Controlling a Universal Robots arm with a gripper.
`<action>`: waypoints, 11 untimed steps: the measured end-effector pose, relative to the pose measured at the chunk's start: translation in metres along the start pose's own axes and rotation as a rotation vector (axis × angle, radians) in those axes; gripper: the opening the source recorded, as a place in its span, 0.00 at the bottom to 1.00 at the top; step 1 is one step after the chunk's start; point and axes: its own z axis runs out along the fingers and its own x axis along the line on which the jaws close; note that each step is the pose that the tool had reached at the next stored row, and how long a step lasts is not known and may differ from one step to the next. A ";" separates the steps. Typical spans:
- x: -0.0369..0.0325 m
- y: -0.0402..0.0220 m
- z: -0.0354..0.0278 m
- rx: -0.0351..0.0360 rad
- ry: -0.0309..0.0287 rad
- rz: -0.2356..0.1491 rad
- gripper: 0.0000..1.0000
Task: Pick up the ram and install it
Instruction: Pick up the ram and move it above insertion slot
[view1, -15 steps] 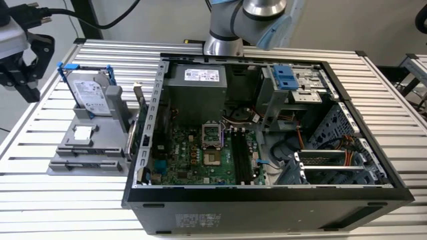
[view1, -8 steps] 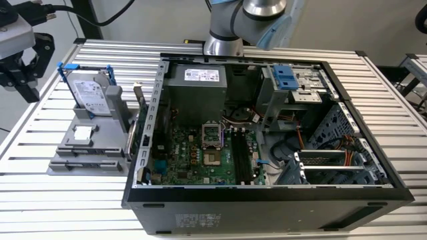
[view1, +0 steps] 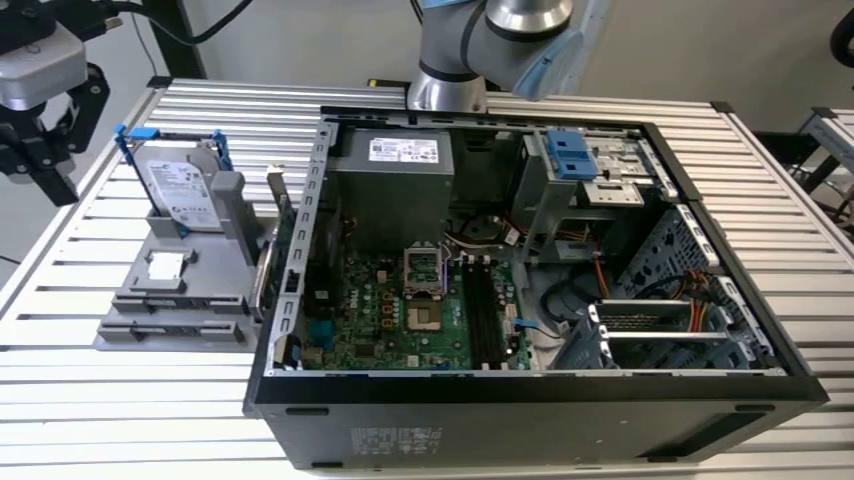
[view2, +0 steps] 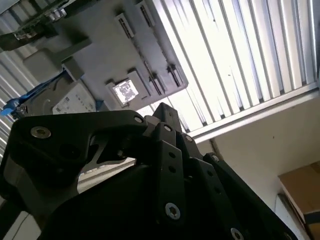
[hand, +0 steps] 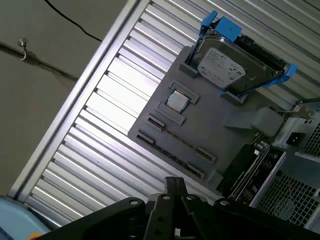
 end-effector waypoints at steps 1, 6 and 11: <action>0.0000 0.0000 0.0000 -0.0001 0.0006 -0.013 0.00; 0.0000 0.0000 0.0000 -0.0004 0.0037 -0.079 0.00; 0.0000 0.0000 0.0000 -0.0009 0.0071 -0.149 0.00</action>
